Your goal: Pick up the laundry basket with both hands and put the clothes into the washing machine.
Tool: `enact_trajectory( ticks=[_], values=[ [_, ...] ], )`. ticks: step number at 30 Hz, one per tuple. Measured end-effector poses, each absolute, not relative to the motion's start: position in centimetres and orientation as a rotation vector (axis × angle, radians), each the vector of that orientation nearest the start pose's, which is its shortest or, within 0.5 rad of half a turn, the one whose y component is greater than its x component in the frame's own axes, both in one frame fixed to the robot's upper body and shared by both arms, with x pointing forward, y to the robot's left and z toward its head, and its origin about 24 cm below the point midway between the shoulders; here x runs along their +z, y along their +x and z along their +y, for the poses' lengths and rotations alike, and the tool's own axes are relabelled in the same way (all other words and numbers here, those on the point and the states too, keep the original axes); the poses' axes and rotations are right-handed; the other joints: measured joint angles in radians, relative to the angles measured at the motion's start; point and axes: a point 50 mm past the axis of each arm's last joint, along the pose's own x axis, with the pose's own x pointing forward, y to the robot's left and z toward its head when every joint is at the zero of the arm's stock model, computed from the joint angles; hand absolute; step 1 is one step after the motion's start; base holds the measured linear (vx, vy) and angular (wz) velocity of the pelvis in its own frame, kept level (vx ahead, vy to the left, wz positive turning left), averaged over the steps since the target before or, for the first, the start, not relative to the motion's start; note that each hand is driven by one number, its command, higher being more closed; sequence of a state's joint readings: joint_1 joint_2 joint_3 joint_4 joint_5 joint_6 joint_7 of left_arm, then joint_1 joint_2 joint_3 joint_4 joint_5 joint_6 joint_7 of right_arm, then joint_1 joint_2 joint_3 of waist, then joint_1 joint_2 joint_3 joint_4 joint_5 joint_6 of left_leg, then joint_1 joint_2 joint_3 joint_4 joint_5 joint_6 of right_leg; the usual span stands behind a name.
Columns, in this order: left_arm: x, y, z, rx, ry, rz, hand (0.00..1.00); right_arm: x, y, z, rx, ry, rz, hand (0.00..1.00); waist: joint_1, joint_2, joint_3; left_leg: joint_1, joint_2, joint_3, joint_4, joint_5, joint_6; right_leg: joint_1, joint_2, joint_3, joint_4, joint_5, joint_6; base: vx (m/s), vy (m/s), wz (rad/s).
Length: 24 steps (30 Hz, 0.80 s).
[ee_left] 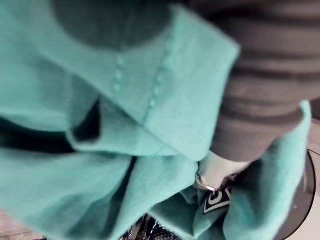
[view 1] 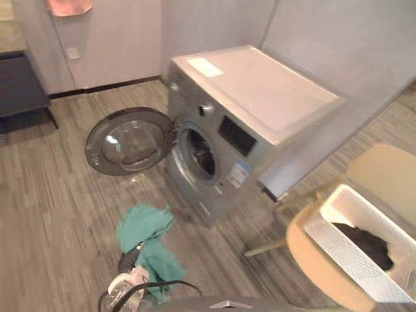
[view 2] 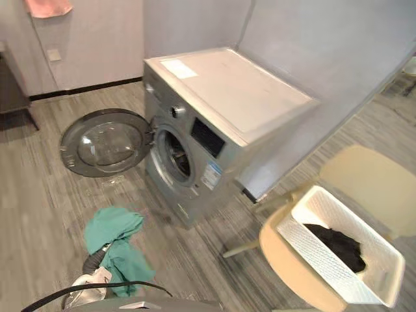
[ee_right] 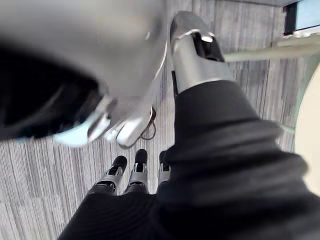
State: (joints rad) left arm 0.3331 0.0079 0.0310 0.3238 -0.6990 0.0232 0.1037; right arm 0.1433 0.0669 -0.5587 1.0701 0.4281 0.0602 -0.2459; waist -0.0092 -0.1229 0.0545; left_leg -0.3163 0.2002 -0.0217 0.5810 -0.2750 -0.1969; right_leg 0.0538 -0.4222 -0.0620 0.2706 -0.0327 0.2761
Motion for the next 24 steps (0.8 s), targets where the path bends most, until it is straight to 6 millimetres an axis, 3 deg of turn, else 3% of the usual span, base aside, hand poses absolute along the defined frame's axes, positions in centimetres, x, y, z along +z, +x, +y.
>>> enact_trajectory(
  ticks=[1,2,3,4,5,6,7,8,10,12,13,15,16,18,19,20,21,22,24],
  values=[
    [-9.5,13.3,17.9,0.417,-0.638,0.633,1.0,-17.3,3.6,-19.5,-0.985,0.612,1.191,0.0,0.001,0.015,-0.006,0.002,-0.013,0.015,-0.014,-0.003,0.023,-0.034,-0.008,0.008,0.009,0.112,-0.027,0.12,0.486,-0.18],
    [-9.4,13.3,17.9,0.404,-0.624,0.635,1.0,-17.0,4.2,-19.9,-0.985,0.609,1.157,0.0,0.008,0.034,-0.014,0.018,-0.02,0.048,-0.049,0.005,0.048,-0.095,-0.014,0.021,0.037,0.227,-0.115,0.16,0.528,-0.34],
    [-9.4,13.3,18.0,0.401,-0.619,0.635,1.0,-16.9,4.6,-20.0,-0.978,0.608,1.137,0.0,0.009,0.04,-0.014,0.035,-0.024,0.068,-0.079,0.016,0.066,-0.122,-0.018,0.011,0.053,0.277,-0.186,0.15,0.343,-0.68],
    [-9.4,13.3,18.1,0.407,-0.616,0.632,1.0,-16.5,6.2,-20.1,-0.935,0.592,1.084,0.0,0.005,0.052,-0.005,0.094,-0.028,0.125,-0.163,0.045,0.099,-0.209,-0.018,-0.017,0.2,0.207,-0.27,0.14,0.294,-0.65],
    [-9.4,13.3,18.1,0.409,-0.617,0.633,1.0,-16.3,6.6,-20.2,-0.919,0.583,1.072,0.0,0.003,0.053,-0.003,0.122,-0.036,0.146,-0.196,0.06,0.107,-0.248,-0.009,-0.03,0.272,0.139,-0.267,0.14,0.225,-0.83],
    [-9.5,13.2,17.9,0.411,-0.621,0.634,1.0,-16.1,7.2,-20.5,-0.899,0.566,1.056,0.0,-0.005,0.062,0.003,0.189,-0.049,0.188,-0.263,0.082,0.12,-0.279,0.027,-0.089,0.37,0.005,-0.262,0.13,0.166,-0.71],
    [-9.5,13.3,17.7,0.413,-0.627,0.633,1.0,-15.9,7.7,-20.7,-0.888,0.559,1.033,0.0,-0.014,0.076,0.02,0.248,-0.049,0.217,-0.307,0.09,0.123,-0.282,0.074,-0.128,0.419,-0.073,-0.255,0.15,0.144,-1.09],
    [-9.5,13.3,17.4,0.414,-0.64,0.629,1.0,-15.5,8.3,-21.0,-0.877,0.558,0.992,0.0,-0.011,0.094,0.042,0.316,-0.041,0.277,-0.346,0.089,0.122,-0.306,0.168,-0.14,0.486,-0.164,-0.232,0.1,0.058,-1.06],
    [-9.3,14.0,16.7,0.399,-0.661,0.614,1.0,-14.9,9.5,-21.1,-0.844,0.551,0.94,0.0,-0.017,0.109,0.06,0.374,-0.036,0.35,-0.376,0.073,0.118,-0.341,0.263,-0.219,0.492,-0.241,-0.241,0.07,-0.032,-1.08],
    [-8.8,15.2,15.8,0.367,-0.685,0.587,1.0,-14.7,9.7,-20.8,-0.84,0.561,0.921,0.0,-0.017,0.099,0.073,0.39,-0.035,0.401,-0.353,0.031,0.101,-0.351,0.294,-0.308,0.332,-0.244,-0.234,0.11,-0.125,-0.82],
    [-8.8,15.7,15.0,0.345,-0.698,0.592,1.0,-14.7,9.6,-20.8,-0.843,0.563,0.922,0.0,-0.021,0.101,0.083,0.394,-0.014,0.415,-0.326,0.006,0.077,-0.324,0.31,-0.338,0.289,-0.243,-0.294,0.13,-0.148,-0.46],
    [-8.3,16.4,13.3,0.269,-0.701,0.592,1.0,-14.7,8.8,-21.4,-0.865,0.551,0.918,0.0,-0.036,0.139,0.088,0.398,0.019,0.406,-0.33,-0.001,0.077,-0.303,0.352,-0.356,0.264,-0.26,-0.297,0.24,-0.203,-0.05],
    [-8.0,16.9,12.6,0.22,-0.702,0.585,1.0,-14.7,8.6,-21.4,-0.87,0.55,0.923,0.0,-0.046,0.144,0.089,0.416,0.026,0.401,-0.342,0.008,0.076,-0.293,0.366,-0.362,0.263,-0.271,-0.325,0.39,-0.268,0.11],
    [-7.8,17.2,12.1,0.185,-0.708,0.583,1.0,-14.9,7.9,-21.6,-0.906,0.572,0.927,0.0,-0.053,0.149,0.091,0.431,0.044,0.386,-0.293,0.018,0.075,-0.251,0.39,-0.368,0.255,-0.29,-0.34,0.27,-0.176,0.13],
    [-7.8,17.2,11.9,0.173,-0.709,0.585,1.0,-15.1,6.9,-21.7,-0.944,0.594,0.945,0.0,-0.053,0.146,0.094,0.409,0.073,0.36,-0.138,0.02,0.074,-0.194,0.403,-0.375,0.238,-0.306,-0.345,0.25,-0.181,0.14],
    [-7.6,17.3,11.8,0.158,-0.714,0.572,1.0,-15.4,6.1,-21.8,-0.967,0.597,0.968,0.0,-0.049,0.146,0.095,0.348,0.095,0.314,0.089,0.05,0.089,-0.142,0.412,-0.37,0.218,-0.315,-0.348,0.28,-0.201,0.07],
    [-7.4,17.4,11.8,0.153,-0.717,0.56,1.0,-15.4,5.9,-21.9,-0.977,0.598,0.97,0.0,-0.047,0.148,0.097,0.31,0.101,0.29,0.216,0.07,0.119,-0.12,0.418,-0.359,0.208,-0.317,-0.346,0.2,-0.134,-0.35],
    [-7.1,17.0,12.1,0.158,-0.721,0.545,1.0,-15.4,5.7,-22.2,-0.986,0.591,0.973,0.0,-0.027,0.153,0.094,0.233,0.105,0.259,0.431,0.097,0.147,-0.09,0.431,-0.331,0.189,-0.317,-0.346,0.15,-0.032,-0.67],
    [-7.0,16.7,13.0,0.192,-0.726,0.525,1.0,-15.4,5.9,-22.4,-0.974,0.579,0.98,0.0,0.006,0.17,0.098,0.137,0.106,0.225,0.646,0.108,0.148,-0.04,0.443,-0.275,0.163,-0.317,-0.344,0.2,0.01,-0.89]
  ],
)
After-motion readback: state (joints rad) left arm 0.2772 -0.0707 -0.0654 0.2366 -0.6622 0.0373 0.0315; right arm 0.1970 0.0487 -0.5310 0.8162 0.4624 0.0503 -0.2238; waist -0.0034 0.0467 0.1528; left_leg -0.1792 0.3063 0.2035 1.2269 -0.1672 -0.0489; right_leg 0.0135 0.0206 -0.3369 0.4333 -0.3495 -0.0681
